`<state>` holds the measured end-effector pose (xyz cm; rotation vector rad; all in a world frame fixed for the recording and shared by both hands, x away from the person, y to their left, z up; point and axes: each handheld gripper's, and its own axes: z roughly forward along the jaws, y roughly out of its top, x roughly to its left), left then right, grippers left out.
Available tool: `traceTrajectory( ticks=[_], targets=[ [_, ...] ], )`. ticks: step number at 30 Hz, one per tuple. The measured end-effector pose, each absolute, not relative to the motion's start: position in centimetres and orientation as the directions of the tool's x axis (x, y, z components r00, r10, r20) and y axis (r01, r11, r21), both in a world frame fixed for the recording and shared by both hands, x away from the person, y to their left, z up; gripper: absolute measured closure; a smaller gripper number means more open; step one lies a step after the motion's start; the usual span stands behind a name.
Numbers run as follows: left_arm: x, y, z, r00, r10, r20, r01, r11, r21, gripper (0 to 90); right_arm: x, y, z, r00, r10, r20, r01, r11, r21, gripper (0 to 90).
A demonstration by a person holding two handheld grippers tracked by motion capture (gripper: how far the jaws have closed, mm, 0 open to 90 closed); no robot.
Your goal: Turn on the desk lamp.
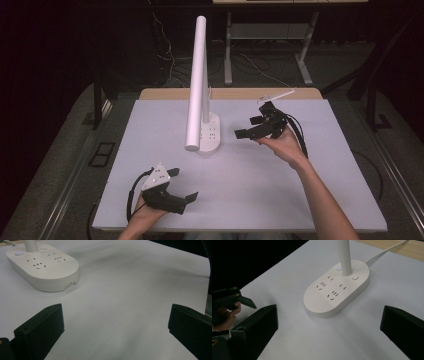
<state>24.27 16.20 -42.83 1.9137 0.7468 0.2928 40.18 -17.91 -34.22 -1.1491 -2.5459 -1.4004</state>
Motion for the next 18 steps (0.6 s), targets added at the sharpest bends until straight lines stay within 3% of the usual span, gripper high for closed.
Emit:
traceTrajectory(
  ticks=[18],
  targets=[
    [24.3,16.2,-42.8,0.781,0.613,-0.119,0.364,-0.293,0.884,0.0,43.3,-15.7,-33.1,-0.724,0.6,0.34,0.612,0.331,0.718,0.9]
  ],
)
